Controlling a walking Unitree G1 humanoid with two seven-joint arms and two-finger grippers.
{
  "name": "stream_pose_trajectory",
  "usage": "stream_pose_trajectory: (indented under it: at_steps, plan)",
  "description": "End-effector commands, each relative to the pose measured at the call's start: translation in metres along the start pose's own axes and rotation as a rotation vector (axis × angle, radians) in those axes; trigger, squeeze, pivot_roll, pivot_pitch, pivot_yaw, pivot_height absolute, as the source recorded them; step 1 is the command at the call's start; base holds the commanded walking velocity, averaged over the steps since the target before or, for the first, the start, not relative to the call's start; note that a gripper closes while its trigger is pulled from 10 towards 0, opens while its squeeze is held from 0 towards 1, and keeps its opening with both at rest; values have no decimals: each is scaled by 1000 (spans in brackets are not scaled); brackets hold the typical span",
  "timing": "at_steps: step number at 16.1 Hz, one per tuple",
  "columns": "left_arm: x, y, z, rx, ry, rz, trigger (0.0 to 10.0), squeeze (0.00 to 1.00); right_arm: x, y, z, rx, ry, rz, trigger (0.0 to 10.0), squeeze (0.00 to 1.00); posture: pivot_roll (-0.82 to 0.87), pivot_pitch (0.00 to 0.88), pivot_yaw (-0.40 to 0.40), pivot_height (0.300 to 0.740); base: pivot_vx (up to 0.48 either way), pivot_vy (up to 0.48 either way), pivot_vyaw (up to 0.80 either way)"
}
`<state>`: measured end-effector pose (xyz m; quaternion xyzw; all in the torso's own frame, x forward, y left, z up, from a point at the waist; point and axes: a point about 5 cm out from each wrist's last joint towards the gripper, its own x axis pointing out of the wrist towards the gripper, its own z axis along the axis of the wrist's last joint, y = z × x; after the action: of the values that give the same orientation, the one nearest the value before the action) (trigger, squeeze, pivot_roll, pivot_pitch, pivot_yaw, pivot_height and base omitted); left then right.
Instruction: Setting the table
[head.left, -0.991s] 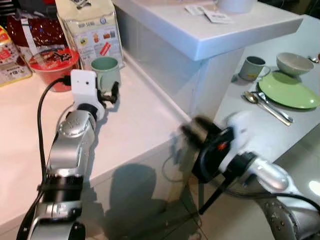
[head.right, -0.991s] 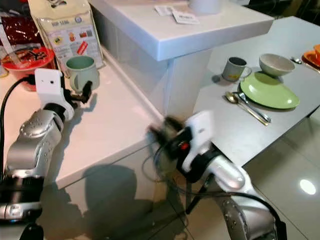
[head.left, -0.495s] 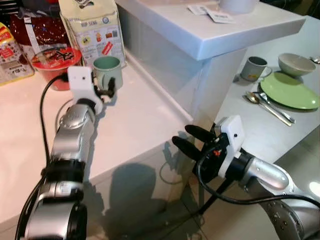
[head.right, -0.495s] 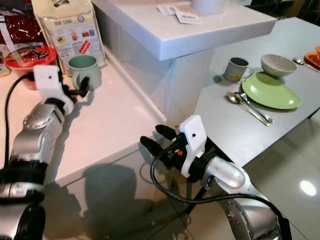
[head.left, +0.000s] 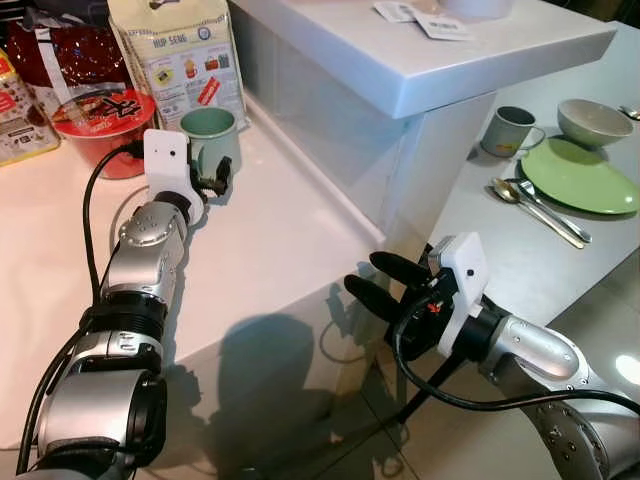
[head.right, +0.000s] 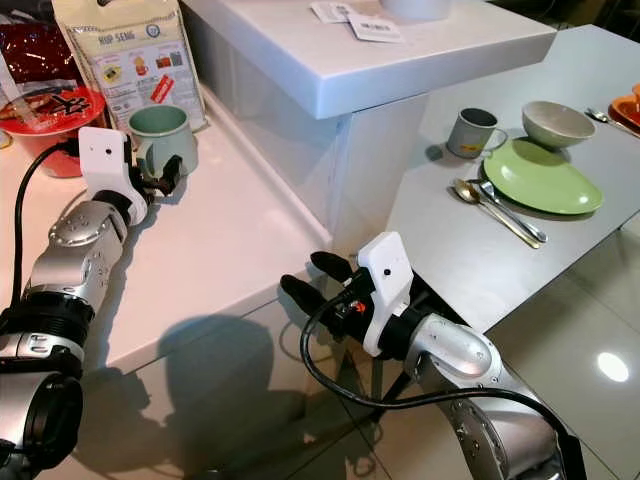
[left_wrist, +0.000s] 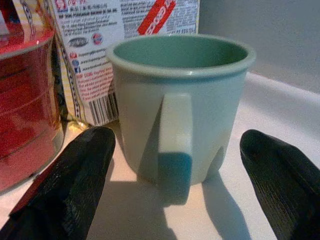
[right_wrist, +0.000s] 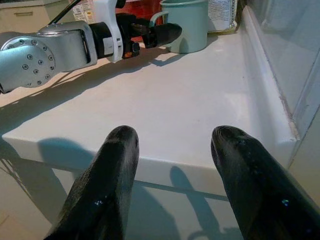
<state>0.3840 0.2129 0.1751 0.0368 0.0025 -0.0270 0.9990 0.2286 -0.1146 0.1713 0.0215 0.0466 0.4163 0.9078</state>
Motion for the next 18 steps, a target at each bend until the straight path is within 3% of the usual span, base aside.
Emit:
stream_pose_trajectory:
  at_steps: [1,2,18]
  plan:
    - [4,0,7,11,-20,-10,627,0,0,1,2,-8,0,13,10000,0,0,58,-34,740,0,0,0]
    - [4,1,6,9,-16,-15,0,0,0,1,2,-8,0,12,10000,0,0,58,-34,740,0,0,0]
    - [8,5,3,-14,-16,-1,0,0,2,1,4,-24,-3,9,10000,0,1,45,-26,740,0,0,0]
